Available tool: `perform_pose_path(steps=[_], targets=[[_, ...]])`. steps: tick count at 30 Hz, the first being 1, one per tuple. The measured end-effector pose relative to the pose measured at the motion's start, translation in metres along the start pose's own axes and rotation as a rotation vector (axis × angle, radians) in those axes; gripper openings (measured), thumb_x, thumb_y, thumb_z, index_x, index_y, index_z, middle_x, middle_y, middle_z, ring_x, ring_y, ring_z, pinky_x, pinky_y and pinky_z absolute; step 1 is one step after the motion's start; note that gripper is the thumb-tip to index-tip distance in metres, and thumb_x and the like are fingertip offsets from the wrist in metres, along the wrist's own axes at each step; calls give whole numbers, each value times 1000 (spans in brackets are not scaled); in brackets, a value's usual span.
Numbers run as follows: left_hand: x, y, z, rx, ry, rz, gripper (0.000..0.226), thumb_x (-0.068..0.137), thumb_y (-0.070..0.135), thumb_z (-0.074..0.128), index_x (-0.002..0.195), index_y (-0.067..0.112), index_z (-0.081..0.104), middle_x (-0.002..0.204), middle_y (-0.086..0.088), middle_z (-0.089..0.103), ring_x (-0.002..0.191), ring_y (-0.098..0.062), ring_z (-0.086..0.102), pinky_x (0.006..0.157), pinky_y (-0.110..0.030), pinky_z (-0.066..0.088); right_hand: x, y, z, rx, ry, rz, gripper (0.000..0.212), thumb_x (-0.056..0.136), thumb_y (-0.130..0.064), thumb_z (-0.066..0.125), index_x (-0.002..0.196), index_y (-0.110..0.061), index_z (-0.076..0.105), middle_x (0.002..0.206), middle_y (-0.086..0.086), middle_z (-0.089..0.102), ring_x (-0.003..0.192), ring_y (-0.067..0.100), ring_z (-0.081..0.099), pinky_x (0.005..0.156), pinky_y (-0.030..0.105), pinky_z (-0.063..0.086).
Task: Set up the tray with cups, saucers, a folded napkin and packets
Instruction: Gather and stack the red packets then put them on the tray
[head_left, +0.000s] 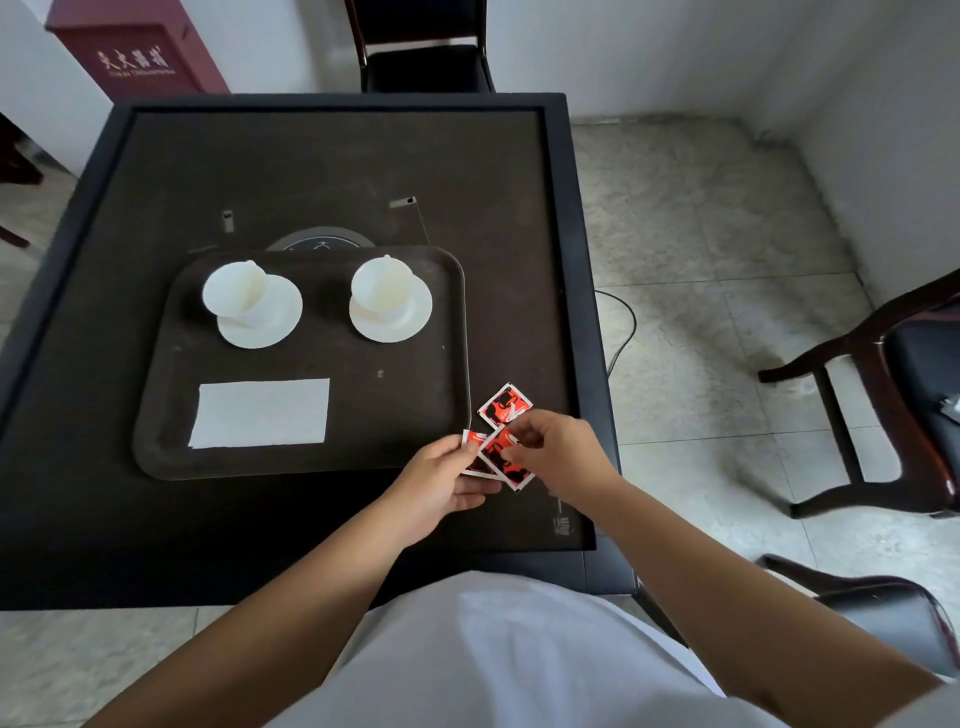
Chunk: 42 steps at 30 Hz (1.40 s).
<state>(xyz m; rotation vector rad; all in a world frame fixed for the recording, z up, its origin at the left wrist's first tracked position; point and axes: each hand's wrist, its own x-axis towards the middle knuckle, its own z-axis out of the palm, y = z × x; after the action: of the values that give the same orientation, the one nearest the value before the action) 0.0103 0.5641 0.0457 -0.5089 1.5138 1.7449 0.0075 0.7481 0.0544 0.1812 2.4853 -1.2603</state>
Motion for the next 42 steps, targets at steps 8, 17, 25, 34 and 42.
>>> perform_pose_path(steps=[8, 17, 25, 34, 42], targets=[[-9, -1, -5, 81, -68, 53, 18, 102, 22, 50, 112, 16, 63, 102, -9, 75, 93, -25, 72, 69, -27, 54, -1, -9, 5, -238, 31, -350, 28, 83, -28, 76, 110, -20, 73, 101, -11, 48, 84, 6, 53, 73, 19, 47], [-2, -4, -15, -27, -78, 14, 22, 103, 14, 46, 117, 12, 63, 105, -13, 74, 89, -22, 71, 70, -28, 54, 5, 0, 7, 39, -52, -67, 17, 88, -22, 72, 105, -20, 74, 80, -14, 67, 71, -5, 60, 63, 9, 41], [5, -2, -14, -1, -34, 23, 18, 99, 18, 56, 114, 15, 65, 101, -8, 75, 90, -21, 72, 70, -27, 53, 15, 4, 10, 184, -70, 43, 13, 87, -19, 73, 99, -20, 72, 81, -7, 69, 59, -5, 58, 50, 9, 40], [10, -1, -19, 62, 113, 25, 16, 99, 17, 55, 110, 17, 67, 95, -3, 76, 88, -18, 73, 71, -27, 54, 42, 18, 22, 221, 190, 283, 17, 87, -37, 70, 100, -26, 68, 90, -11, 70, 77, 2, 62, 63, 19, 46], [5, -2, -27, 83, 185, 28, 19, 100, 19, 54, 115, 15, 65, 102, -5, 74, 88, -18, 73, 73, -29, 54, 63, 25, 48, -275, 266, 427, 32, 87, -43, 64, 111, -25, 55, 120, 3, 52, 115, 28, 41, 86, 43, 44]])
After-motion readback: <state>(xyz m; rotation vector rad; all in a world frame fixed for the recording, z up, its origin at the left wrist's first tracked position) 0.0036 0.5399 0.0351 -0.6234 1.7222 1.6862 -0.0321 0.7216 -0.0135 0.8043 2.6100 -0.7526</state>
